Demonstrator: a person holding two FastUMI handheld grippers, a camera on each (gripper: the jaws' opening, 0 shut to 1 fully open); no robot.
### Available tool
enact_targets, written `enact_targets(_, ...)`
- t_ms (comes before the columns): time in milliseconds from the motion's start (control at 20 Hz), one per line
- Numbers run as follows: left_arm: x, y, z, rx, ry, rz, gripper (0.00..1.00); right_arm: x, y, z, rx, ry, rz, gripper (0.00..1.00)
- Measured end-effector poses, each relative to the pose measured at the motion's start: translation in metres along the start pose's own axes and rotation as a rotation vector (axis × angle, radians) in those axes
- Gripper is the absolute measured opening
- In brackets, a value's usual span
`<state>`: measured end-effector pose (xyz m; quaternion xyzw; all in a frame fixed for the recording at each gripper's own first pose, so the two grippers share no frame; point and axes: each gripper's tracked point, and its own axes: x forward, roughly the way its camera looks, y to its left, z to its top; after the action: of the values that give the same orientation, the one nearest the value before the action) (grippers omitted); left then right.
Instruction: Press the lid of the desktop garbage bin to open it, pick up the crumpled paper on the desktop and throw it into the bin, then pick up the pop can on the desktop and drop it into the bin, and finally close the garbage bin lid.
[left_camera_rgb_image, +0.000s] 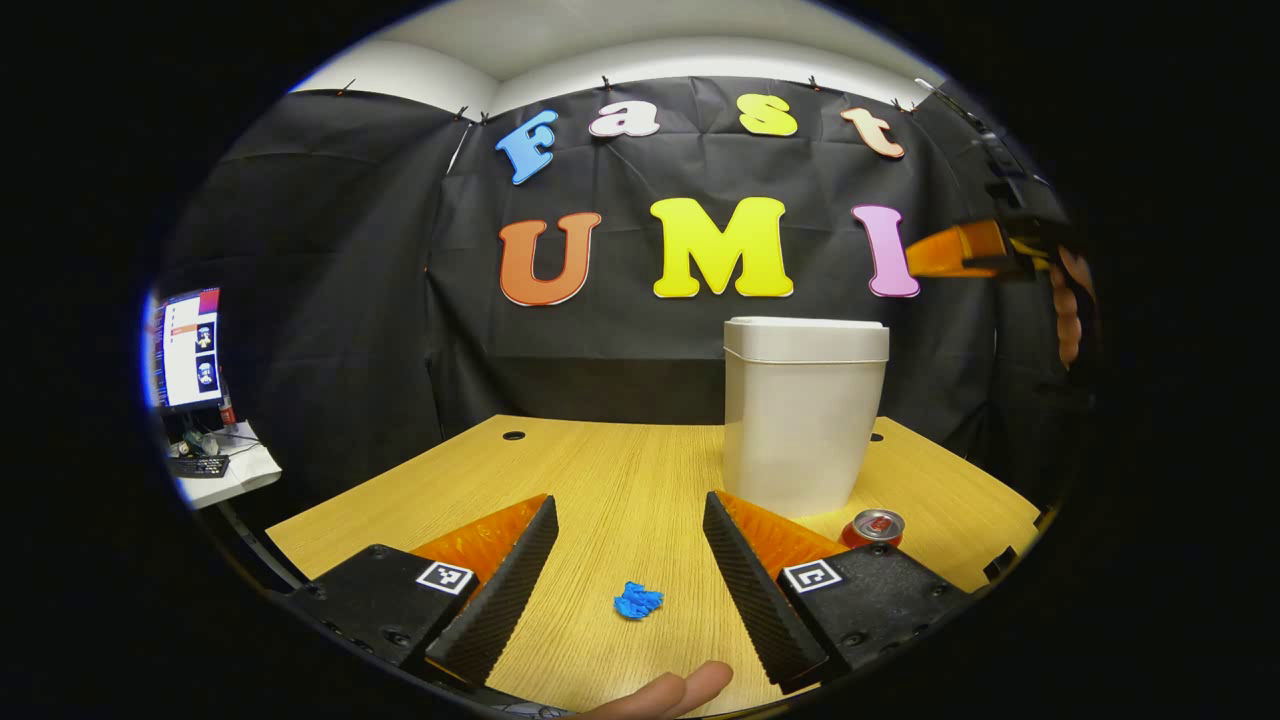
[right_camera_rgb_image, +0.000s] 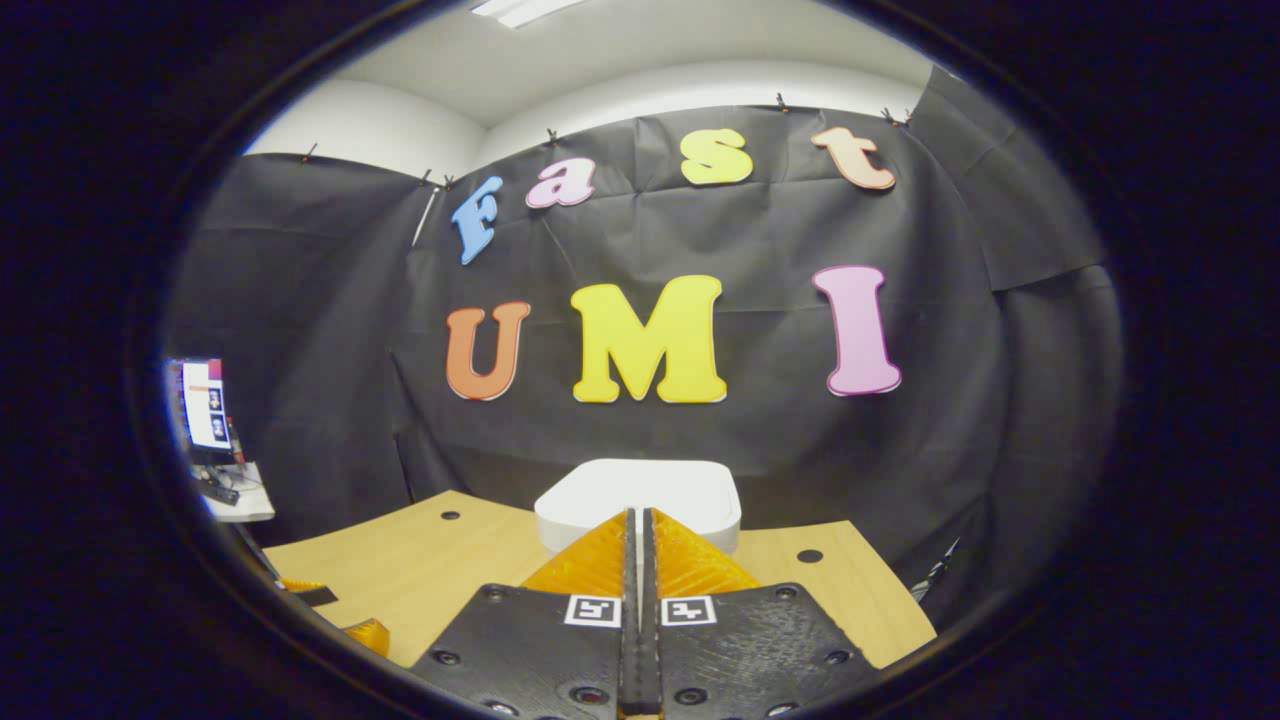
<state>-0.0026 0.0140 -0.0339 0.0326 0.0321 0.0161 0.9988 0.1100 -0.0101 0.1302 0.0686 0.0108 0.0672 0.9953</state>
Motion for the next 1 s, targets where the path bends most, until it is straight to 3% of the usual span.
enact_targets(150, 0.0, 0.003, -0.001, -0.003, 0.003, 0.005, 0.96, 0.026, 0.0, 0.031, 0.055, -0.008, 0.011, 0.0)
enact_targets(350, 0.001, 0.005, -0.002, -0.006, 0.0, 0.005, 0.96, 0.061, 0.003, 0.035, -0.033, 0.024, -0.009, 0.0)
enact_targets(450, 0.004, 0.006, -0.007, -0.013, 0.014, 0.005, 0.96, 0.075, -0.005, 0.022, -0.095, 0.059, -0.048, 0.0)
enact_targets(700, 0.005, 0.009, -0.015, -0.018, 0.034, 0.013, 0.96, 0.099, 0.003, -0.026, -0.043, 0.201, -0.025, 0.0)
enact_targets(1000, 0.009, 0.004, -0.027, -0.012, 0.057, -0.001, 0.96, 0.114, 0.003, -0.059, -0.052, 0.291, -0.01, 0.0)
